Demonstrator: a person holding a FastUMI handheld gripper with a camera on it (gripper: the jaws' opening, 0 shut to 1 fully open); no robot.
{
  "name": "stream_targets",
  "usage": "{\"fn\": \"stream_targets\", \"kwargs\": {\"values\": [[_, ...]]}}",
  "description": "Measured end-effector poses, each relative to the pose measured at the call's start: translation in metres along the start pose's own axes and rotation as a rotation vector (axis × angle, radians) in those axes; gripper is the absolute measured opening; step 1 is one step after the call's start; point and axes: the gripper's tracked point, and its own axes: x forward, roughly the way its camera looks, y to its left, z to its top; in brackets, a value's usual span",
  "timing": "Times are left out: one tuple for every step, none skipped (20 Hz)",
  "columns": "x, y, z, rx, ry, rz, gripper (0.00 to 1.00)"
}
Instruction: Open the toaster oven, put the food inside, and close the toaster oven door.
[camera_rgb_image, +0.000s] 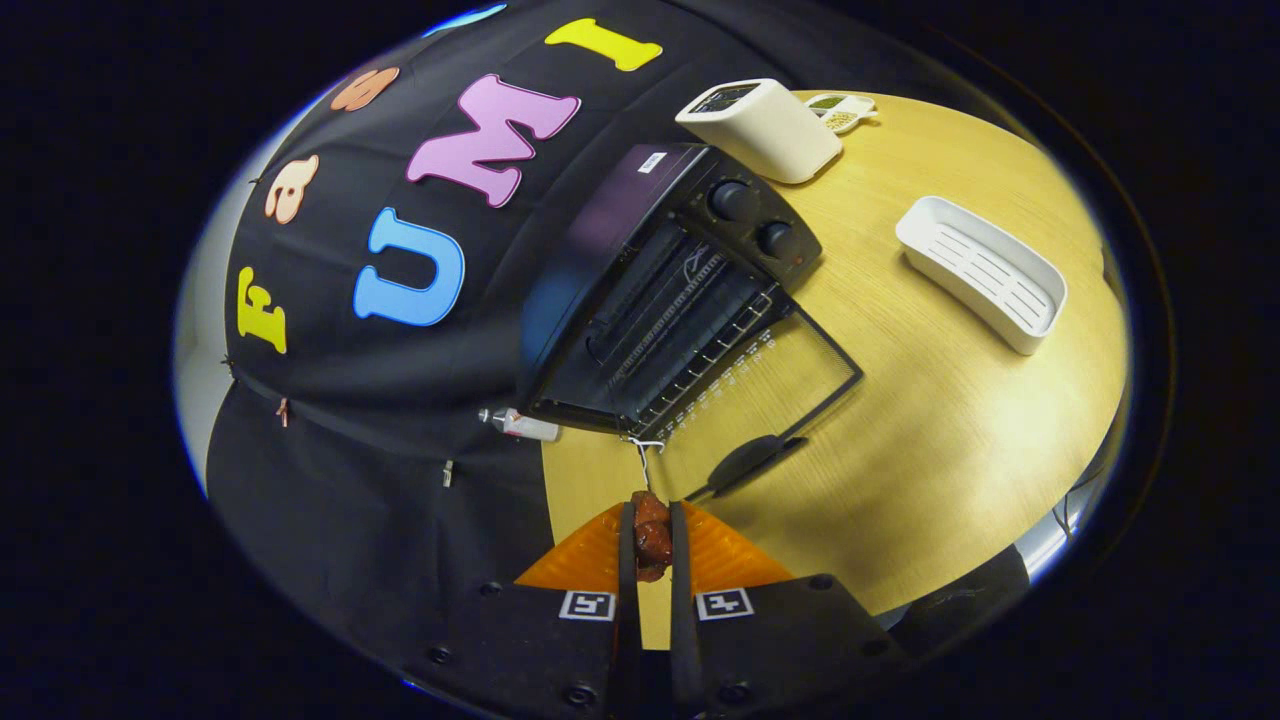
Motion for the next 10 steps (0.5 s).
{"fn": "stream_targets", "kwargs": {"values": [[0.009, 0.007, 0.002, 0.018, -0.011, 0.013, 0.15], [0.018, 0.013, 0.004, 0.033, -0.020, 0.023, 0.15], [0.027, 0.016, 0.007, 0.044, -0.025, 0.027, 0.15], [0.038, 0.015, 0.013, 0.049, -0.040, 0.022, 0.15], [0.048, 0.011, 0.020, 0.055, -0.059, 0.012, 0.15], [0.058, 0.007, 0.026, 0.063, -0.077, 0.002, 0.15], [0.066, 0.005, 0.032, 0.074, -0.096, -0.002, 0.15], [0.074, 0.003, 0.038, 0.088, -0.112, -0.002, 0.15], [0.081, 0.003, 0.044, 0.107, -0.126, 0.004, 0.15], [0.089, 0.005, 0.051, 0.124, -0.142, 0.018, 0.15]]}}
